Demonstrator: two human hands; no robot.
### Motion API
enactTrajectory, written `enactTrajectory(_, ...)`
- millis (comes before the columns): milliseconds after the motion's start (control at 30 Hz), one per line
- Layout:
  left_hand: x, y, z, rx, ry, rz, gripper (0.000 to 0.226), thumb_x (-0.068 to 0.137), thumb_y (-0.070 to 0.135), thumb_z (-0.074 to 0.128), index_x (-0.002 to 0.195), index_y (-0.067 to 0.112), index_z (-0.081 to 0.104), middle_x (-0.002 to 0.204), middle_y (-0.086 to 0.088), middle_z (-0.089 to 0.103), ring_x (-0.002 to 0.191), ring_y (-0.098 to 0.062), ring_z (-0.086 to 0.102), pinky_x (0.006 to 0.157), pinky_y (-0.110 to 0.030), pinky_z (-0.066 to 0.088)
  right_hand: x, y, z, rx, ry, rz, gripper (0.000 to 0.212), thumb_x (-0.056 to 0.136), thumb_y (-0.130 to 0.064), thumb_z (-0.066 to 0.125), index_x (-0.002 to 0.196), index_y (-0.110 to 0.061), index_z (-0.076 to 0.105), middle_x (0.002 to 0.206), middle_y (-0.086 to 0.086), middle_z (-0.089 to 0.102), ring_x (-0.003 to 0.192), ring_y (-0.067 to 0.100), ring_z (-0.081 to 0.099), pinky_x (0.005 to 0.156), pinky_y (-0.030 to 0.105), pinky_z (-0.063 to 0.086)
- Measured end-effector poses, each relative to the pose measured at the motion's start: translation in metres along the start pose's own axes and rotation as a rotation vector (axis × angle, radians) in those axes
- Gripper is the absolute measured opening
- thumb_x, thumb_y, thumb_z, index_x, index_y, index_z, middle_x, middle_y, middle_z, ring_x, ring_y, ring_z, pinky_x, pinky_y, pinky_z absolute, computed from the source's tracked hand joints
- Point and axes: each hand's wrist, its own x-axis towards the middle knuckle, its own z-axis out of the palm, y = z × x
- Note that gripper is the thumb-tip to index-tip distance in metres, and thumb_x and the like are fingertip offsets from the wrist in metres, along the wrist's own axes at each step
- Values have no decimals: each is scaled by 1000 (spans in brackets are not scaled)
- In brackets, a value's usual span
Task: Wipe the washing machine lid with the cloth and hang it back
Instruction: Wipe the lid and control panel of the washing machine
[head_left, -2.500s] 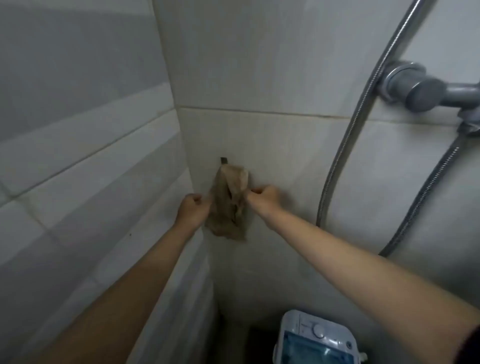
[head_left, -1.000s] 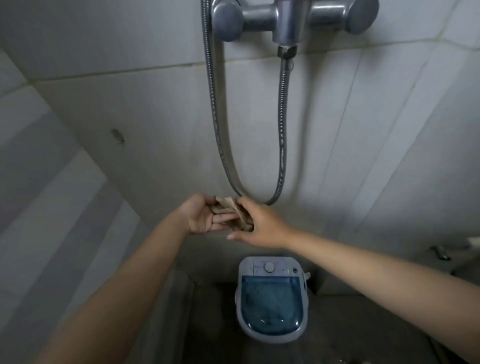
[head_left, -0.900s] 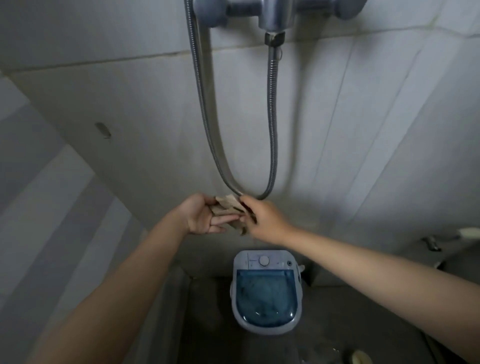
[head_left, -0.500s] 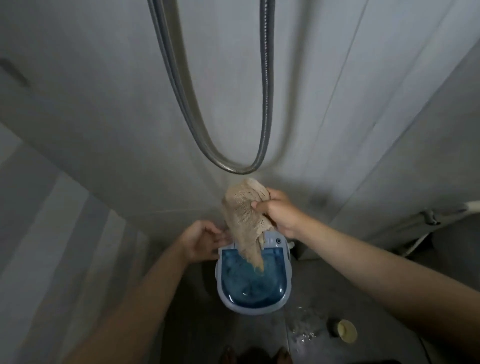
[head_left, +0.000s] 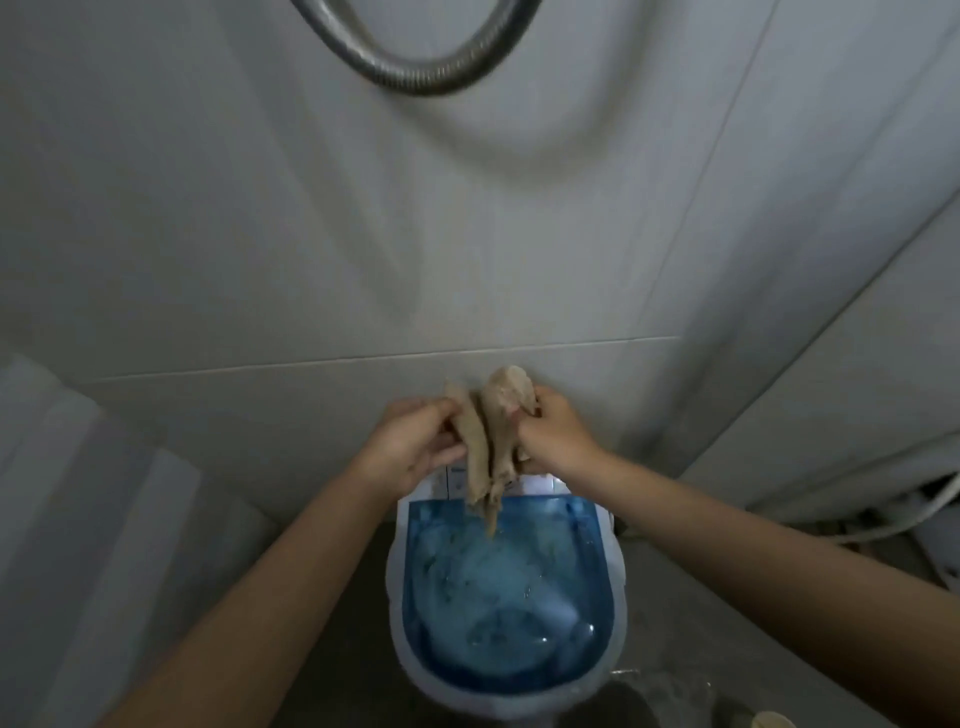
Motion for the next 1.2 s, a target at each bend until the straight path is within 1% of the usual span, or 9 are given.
enactTrajectory(200,45,-12,-6,313,-96,203,21,95,15,46,94,6,65,86,-14,71,74,-18,70,68,-28,57,41,44,11,296,-213,14,40,94,-39,50,121,-11,55,109,13,66,96,28,67,82,46,57)
enactTrajectory(367,47,-23,-28,422,-402,366,30,95,2,40,114,5,63,105,-13,72,96,-20,70,77,-28,55,53,82,3,562,-299,-97,33,89,-9,60,121,1,56,99,16,69,81,24,70,72,35,60)
enactTrajectory(533,44,-42,-33,503,-187,687,21,88,3,57,103,15,65,94,1,71,80,-8,63,67,-24,54,49,91,8,654,-264,-129,31,82,12,56,113,7,59,96,15,69,79,23,69,67,28,60)
enactTrajectory(700,32,-65,-38,585,-247,495,40,81,12,67,119,14,54,97,-3,67,87,-16,65,79,-33,53,27,101,14,654,-233,-214,38,83,14,55,120,6,55,101,16,68,86,27,68,71,32,61)
enactTrajectory(800,18,-84,-42,540,-310,543,29,81,1,65,106,15,57,80,-4,66,77,-18,64,84,-39,51,9,112,21,590,-171,-291,29,82,13,58,107,-2,61,95,12,69,84,26,67,72,36,60)
enactTrajectory(933,-6,-104,-45,419,-283,596,27,84,-6,58,101,14,55,77,-8,60,68,-18,64,70,-35,58,-21,117,20,229,-78,-535,28,83,5,64,86,-23,63,82,0,68,70,6,66,67,23,58)
enactTrajectory(1000,-13,-109,-44,319,-266,582,27,87,-6,53,98,18,57,78,-4,61,64,-12,65,57,-26,56,-29,118,21,108,-40,-617,23,80,1,66,81,-22,67,80,3,68,72,9,64,69,32,57)
enactTrajectory(1067,-20,-113,-45,253,-287,511,16,90,4,53,98,18,57,82,-3,64,65,-12,67,53,-24,54,-39,116,24,18,26,-678,15,71,-5,62,78,-16,70,80,7,68,77,16,61,73,44,56)
enactTrajectory(1200,-33,-117,-58,213,-469,284,32,84,41,51,101,16,62,90,-8,72,76,-19,72,64,-29,58,-51,110,24,-4,28,-736,35,63,-2,47,67,-26,72,63,-10,66,66,7,57,61,26,47)
